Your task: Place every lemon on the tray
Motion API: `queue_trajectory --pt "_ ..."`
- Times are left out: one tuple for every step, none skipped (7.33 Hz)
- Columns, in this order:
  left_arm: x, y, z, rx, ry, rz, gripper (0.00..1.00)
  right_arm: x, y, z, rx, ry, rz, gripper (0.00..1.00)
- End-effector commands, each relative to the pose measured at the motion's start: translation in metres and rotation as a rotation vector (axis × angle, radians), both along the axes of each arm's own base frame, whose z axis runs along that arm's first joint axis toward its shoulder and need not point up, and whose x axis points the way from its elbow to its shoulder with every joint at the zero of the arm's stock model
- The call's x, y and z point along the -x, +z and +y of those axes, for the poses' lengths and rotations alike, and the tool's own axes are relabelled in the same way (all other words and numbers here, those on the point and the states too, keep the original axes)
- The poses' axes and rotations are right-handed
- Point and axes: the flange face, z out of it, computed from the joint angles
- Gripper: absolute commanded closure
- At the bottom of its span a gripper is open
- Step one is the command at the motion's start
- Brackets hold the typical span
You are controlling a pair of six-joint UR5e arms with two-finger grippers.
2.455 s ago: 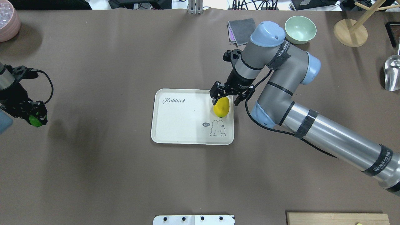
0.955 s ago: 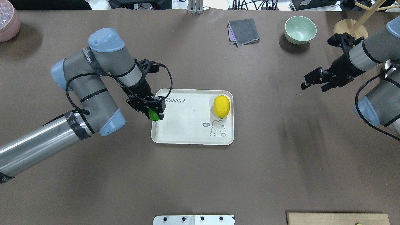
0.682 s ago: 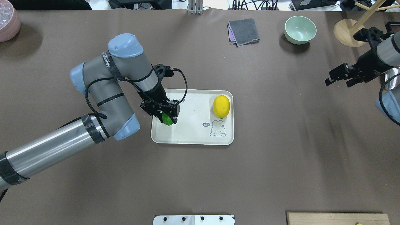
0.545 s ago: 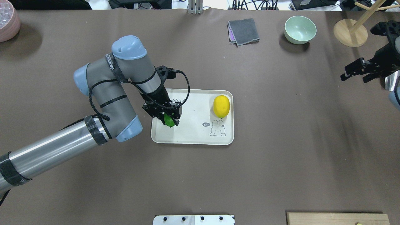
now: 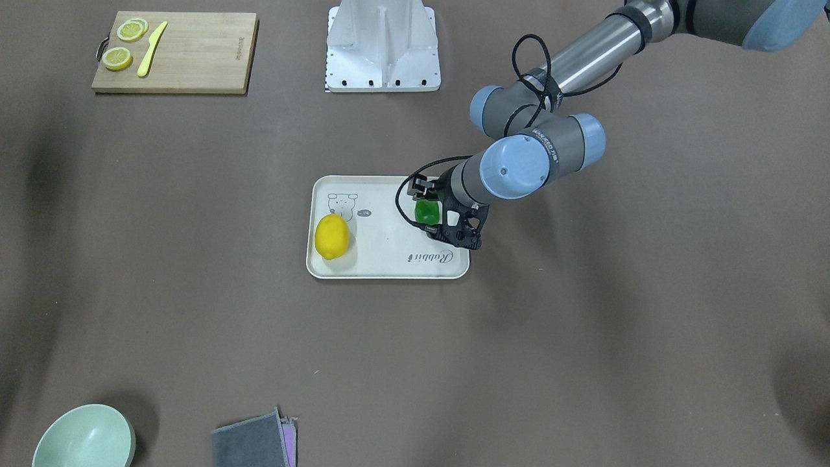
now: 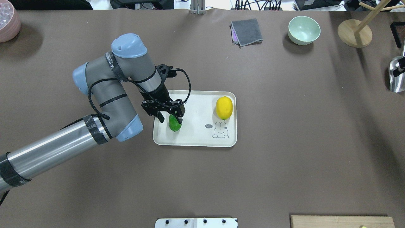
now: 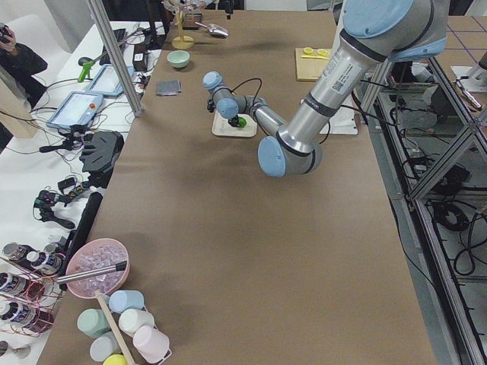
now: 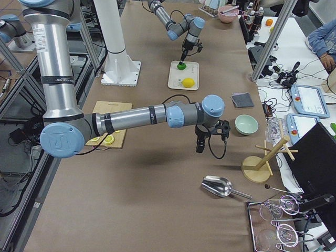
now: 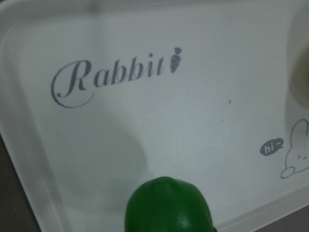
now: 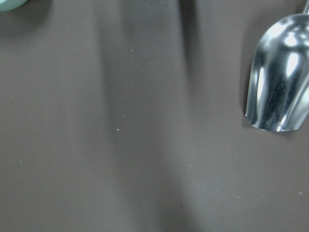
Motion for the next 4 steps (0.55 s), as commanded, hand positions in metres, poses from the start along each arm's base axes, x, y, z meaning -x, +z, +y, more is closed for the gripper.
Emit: queue_trajectory --pt "0.035 0.001 -0.031 -0.004 -0.073 -0.012 0.02 -0.038 0.026 0.018 0.020 0.002 0.011 0.01" --pt "0.074 0.009 -0.054 0.011 -0.132 -0.036 0.02 -0.042 0.032 0.026 0.016 -0.003 0.017 0.01" --pt "0.119 0.006 -0.072 0.037 -0.209 -0.103 0.02 -0.046 0.032 0.027 0.008 0.001 0.038 0.01" --pt "0.147 -0.011 -0.066 0.037 -0.237 -0.185 0.02 -0.048 0.037 0.028 -0.006 -0.012 0.056 0.01"
